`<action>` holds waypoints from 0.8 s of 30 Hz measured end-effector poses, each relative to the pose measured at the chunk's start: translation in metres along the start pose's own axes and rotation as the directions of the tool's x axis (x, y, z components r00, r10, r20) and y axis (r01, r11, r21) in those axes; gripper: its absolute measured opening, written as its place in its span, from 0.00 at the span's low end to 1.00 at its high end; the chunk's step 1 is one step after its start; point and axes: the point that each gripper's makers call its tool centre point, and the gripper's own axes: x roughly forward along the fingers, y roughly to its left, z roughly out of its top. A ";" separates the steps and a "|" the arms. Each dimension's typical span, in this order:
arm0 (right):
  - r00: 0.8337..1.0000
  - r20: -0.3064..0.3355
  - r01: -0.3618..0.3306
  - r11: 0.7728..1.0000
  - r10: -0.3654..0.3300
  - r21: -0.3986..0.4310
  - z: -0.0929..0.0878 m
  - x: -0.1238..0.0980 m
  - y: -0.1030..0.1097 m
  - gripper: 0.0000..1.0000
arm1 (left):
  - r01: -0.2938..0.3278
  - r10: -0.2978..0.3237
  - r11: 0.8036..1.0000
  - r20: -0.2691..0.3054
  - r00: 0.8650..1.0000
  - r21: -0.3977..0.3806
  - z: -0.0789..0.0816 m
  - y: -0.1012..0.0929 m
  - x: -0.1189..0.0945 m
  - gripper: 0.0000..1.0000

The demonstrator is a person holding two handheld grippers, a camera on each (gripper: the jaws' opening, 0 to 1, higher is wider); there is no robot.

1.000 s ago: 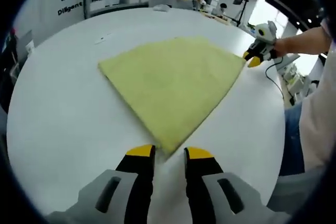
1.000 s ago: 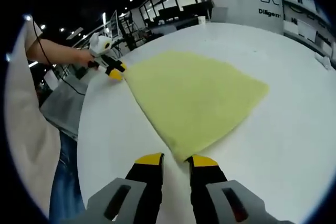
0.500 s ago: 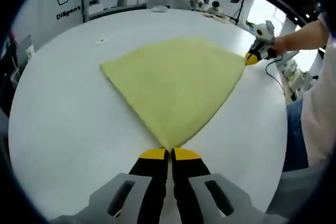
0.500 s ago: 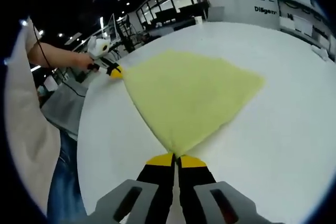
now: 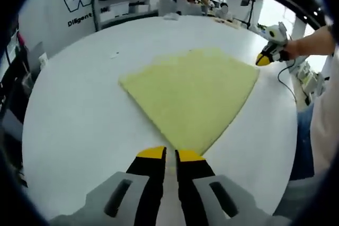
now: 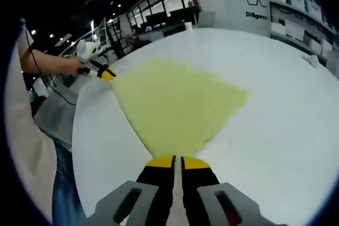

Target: Fold the garment on the visible template until the final outline fits inside the template.

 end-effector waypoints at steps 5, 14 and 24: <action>0.999 -0.014 -0.042 0.998 0.041 -0.037 0.006 0.031 0.021 0.00 | 0.078 -0.078 0.997 -0.011 0.997 0.018 0.001 -0.030 0.020 0.14; 0.999 -0.043 -0.007 0.999 0.005 -0.054 -0.020 0.038 0.011 0.00 | 0.051 -0.051 0.999 -0.092 0.994 0.003 -0.037 -0.031 0.026 0.07; 1.000 -0.014 -0.020 0.999 0.020 -0.025 -0.019 0.034 0.012 0.00 | 0.025 -0.027 0.998 -0.039 0.999 -0.057 -0.036 -0.030 0.025 0.06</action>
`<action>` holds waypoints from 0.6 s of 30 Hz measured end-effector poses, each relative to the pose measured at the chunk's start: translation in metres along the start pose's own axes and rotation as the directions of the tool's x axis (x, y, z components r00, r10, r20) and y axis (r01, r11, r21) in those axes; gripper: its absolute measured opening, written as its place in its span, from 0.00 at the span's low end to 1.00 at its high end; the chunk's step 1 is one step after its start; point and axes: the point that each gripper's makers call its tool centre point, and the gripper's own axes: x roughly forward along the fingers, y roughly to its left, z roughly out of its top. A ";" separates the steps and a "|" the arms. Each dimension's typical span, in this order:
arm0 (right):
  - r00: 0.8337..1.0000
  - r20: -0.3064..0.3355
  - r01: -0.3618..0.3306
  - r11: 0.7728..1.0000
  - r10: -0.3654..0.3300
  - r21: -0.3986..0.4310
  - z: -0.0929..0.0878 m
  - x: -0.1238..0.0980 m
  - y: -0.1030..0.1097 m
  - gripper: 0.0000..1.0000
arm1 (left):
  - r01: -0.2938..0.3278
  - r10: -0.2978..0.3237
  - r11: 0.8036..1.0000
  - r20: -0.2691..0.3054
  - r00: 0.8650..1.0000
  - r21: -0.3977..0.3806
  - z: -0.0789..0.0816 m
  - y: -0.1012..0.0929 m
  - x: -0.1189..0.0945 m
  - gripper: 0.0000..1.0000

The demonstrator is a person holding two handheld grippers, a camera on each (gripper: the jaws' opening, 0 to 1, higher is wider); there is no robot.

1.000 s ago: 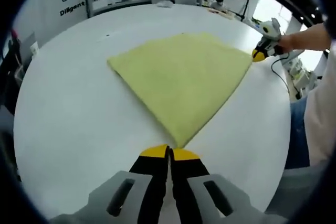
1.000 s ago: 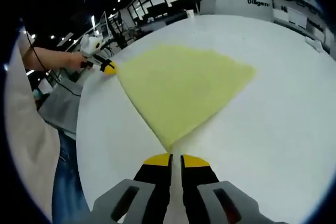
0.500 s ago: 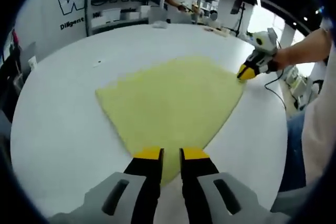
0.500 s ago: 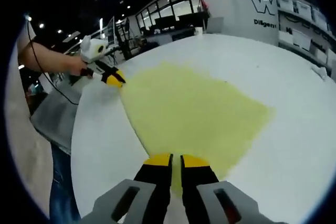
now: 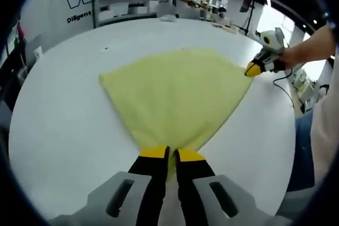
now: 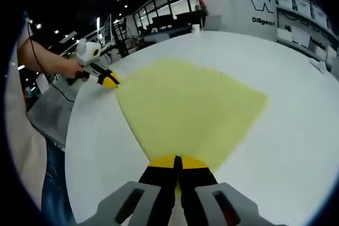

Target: Fold the garment on the visible template until the final outline fits inside the template.

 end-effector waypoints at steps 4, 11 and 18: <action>1.000 0.010 0.014 1.000 -0.014 0.017 0.000 -0.001 0.000 0.00 | -0.009 0.014 0.996 0.056 0.998 -0.089 -0.001 0.001 -0.001 0.06; 0.997 -0.032 0.066 0.997 -0.065 0.030 -0.005 -0.008 0.001 0.06 | -0.018 0.024 0.992 0.047 0.999 -0.124 -0.005 0.003 -0.007 0.07; 0.997 -0.025 0.080 0.995 -0.079 0.054 -0.007 -0.024 0.013 0.13 | -0.029 0.043 0.991 0.108 0.993 -0.127 0.007 -0.001 -0.023 0.37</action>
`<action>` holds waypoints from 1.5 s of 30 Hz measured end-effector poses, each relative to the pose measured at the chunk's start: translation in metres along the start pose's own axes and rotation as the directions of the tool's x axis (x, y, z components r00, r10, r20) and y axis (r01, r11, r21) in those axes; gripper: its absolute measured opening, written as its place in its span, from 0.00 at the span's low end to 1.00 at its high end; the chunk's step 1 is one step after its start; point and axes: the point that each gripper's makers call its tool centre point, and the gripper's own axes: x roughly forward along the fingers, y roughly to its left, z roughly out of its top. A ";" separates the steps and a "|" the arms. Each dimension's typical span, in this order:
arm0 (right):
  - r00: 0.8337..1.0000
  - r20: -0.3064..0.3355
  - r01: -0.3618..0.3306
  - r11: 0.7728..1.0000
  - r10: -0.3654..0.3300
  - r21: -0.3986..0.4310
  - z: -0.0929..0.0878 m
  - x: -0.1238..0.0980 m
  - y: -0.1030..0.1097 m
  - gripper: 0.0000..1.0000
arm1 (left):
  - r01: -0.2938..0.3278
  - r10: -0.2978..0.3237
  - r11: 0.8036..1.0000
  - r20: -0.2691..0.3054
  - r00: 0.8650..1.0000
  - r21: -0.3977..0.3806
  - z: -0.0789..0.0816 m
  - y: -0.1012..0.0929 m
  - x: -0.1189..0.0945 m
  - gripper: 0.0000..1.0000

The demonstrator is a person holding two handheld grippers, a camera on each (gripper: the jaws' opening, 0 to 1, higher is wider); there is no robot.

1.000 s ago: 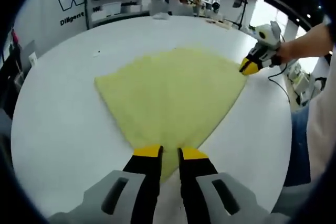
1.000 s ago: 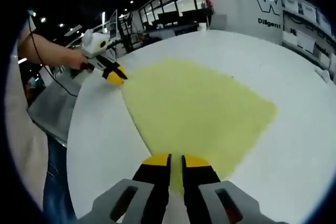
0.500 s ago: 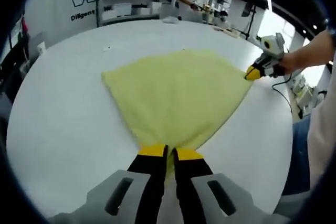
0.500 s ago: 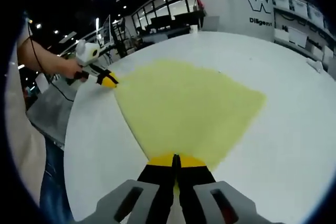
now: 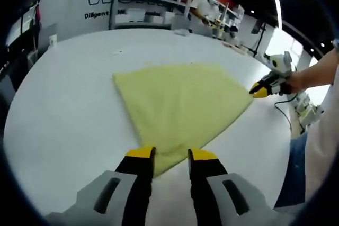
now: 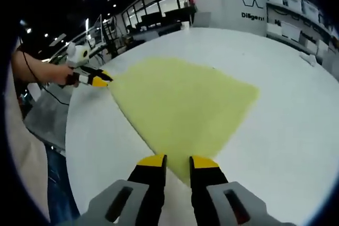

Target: Fold the garment on the visible template until the final outline fits inside the template.

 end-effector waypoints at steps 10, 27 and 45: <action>0.993 0.102 0.046 0.998 -0.050 0.042 0.014 -0.017 0.018 0.38 | -0.031 0.020 0.992 0.090 0.996 0.120 0.017 -0.037 -0.030 0.64; 0.976 0.204 0.051 0.993 -0.072 0.107 0.040 -0.046 0.055 0.75 | -0.085 0.079 0.995 0.102 0.992 0.051 0.018 -0.046 -0.067 0.98; 0.967 0.233 0.064 0.984 -0.103 0.168 0.053 -0.075 0.087 0.99 | -0.064 0.057 0.997 0.157 0.986 0.035 0.047 -0.073 -0.096 0.99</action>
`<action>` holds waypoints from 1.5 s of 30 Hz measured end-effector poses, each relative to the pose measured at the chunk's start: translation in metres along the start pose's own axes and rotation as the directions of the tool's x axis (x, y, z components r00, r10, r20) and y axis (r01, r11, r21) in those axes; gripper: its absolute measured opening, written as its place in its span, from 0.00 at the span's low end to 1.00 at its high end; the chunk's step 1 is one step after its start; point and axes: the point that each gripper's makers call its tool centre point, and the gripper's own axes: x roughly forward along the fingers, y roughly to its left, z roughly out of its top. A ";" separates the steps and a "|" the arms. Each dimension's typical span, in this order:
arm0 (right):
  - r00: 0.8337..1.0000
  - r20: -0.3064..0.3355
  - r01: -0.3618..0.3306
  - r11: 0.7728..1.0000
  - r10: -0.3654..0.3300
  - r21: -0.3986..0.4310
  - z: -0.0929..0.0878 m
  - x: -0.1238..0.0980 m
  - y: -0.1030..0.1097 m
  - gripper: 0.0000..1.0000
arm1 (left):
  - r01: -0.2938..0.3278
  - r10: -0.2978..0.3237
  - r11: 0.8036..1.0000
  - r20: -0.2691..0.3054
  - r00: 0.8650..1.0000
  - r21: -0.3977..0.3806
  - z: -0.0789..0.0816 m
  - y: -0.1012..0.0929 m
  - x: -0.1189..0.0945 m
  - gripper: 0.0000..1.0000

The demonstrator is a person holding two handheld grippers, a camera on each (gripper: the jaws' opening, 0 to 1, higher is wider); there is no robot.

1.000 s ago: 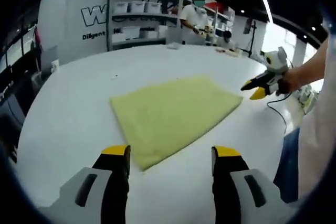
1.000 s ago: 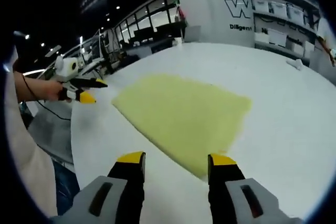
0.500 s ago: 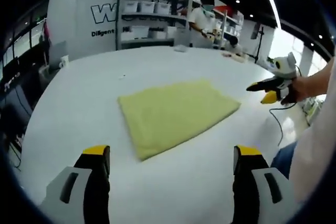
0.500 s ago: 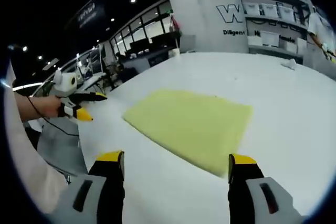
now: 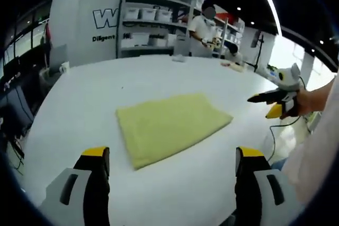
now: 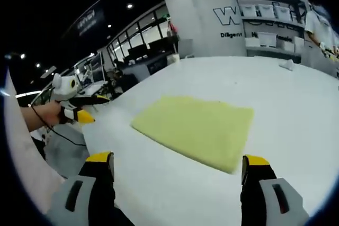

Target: Fold the garment on the visible template until the final outline fits inside the template.

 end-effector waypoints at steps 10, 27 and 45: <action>0.999 0.037 0.015 1.000 -0.016 0.015 0.011 -0.012 0.009 0.99 | 0.013 -0.014 1.000 -0.009 1.000 -0.008 0.001 -0.002 -0.005 0.99; 0.999 0.014 0.040 0.999 -0.041 0.035 0.003 -0.006 0.002 0.99 | 0.021 -0.023 0.998 -0.029 0.999 -0.057 -0.007 0.004 0.005 0.99; 1.000 -0.001 0.028 0.999 -0.028 0.033 0.000 -0.002 -0.001 0.99 | 0.006 -0.009 0.997 -0.046 0.999 -0.081 -0.019 0.000 0.004 0.99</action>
